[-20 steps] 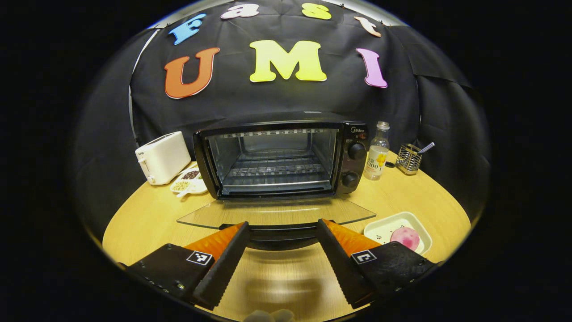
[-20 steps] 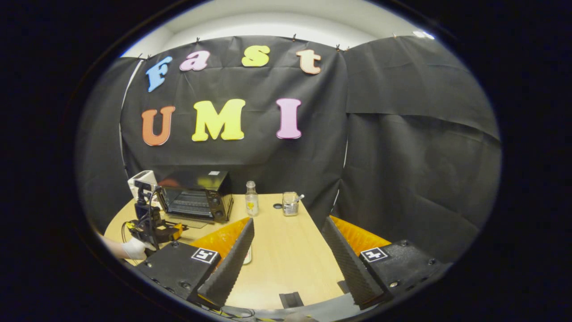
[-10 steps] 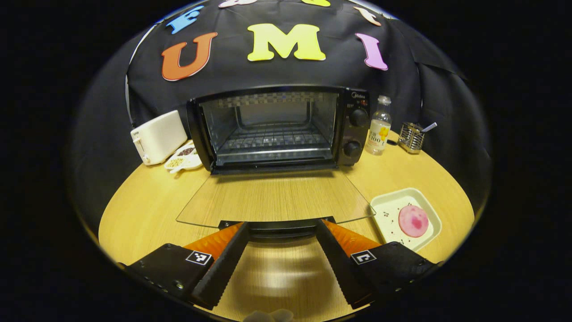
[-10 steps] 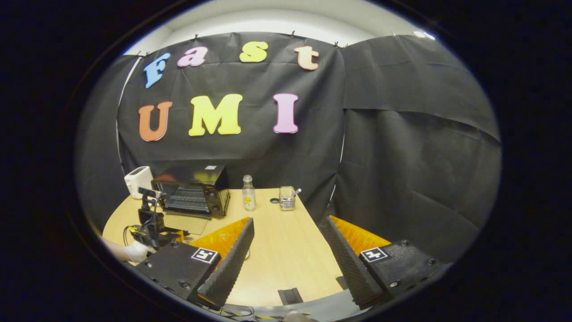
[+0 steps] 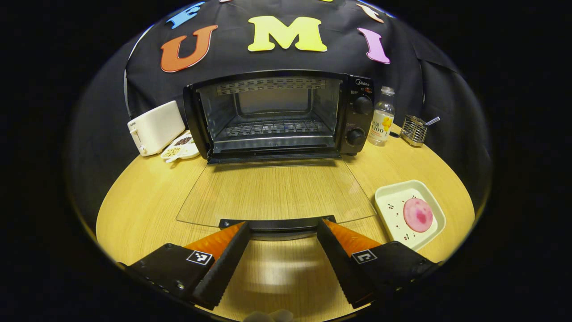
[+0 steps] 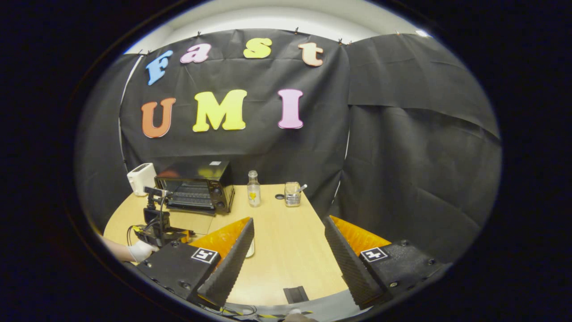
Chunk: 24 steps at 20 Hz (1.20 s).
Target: Open the electric oven with the left hand, put the food in, and close the electric oven.
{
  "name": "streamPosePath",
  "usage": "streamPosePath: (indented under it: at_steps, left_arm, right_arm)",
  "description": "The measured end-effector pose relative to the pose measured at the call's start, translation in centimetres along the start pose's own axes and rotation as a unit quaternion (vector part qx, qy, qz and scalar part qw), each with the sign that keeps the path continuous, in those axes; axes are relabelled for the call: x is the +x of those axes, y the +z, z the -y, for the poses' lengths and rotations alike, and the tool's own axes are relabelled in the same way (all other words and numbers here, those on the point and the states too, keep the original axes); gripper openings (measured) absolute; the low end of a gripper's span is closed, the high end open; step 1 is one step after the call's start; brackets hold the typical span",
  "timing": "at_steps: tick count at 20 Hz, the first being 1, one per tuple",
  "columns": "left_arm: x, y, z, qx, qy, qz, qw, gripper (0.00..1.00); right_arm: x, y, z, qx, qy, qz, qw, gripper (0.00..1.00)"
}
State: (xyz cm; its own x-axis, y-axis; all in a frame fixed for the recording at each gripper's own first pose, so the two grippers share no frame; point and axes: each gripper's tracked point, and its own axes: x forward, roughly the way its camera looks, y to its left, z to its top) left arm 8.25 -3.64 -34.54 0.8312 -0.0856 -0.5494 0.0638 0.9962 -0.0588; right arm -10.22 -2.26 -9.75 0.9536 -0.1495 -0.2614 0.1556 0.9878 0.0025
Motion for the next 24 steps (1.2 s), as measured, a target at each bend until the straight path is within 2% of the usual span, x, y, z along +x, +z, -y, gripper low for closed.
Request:
streamPosePath:
  at_steps: [4,7,11,17,20,23,24]
  left_arm:
    - [-1.3,1.6,-0.1,-0.008,-0.013,0.032,0.999,0.97]
    - [-3.4,3.2,-1.2,-0.011,-0.005,0.055,0.998,1.00]
    - [-7.5,5.2,-1.8,-0.017,-0.005,0.092,0.996,0.96]
    - [-14.7,8.5,-2.0,0.002,-0.002,0.148,0.989,0.96]
    - [-18.2,10.3,-2.1,-0.004,0.007,0.170,0.985,0.97]
    - [-21.4,12.3,-2.3,-0.009,0.021,0.191,0.981,0.97]
    - [-22.5,12.9,-2.6,-0.004,0.029,0.199,0.979,0.97]
  right_arm:
    - [0.5,-0.1,0.2,-0.005,-0.003,0.004,1.000,0.96]
    - [1.7,-0.9,0.4,-0.007,0.001,-0.003,1.000,0.96]
    - [4.4,-2.8,-0.3,-0.011,0.017,-0.028,0.999,0.96]
    - [10.0,-6.9,-2.7,-0.025,0.060,-0.078,0.995,0.96]
    - [13.0,-9.7,-4.0,-0.025,0.091,-0.115,0.989,0.98]
    - [16.1,-12.4,-5.1,-0.012,0.115,-0.152,0.982,0.88]
    - [17.1,-13.3,-5.5,-0.009,0.122,-0.164,0.979,0.88]
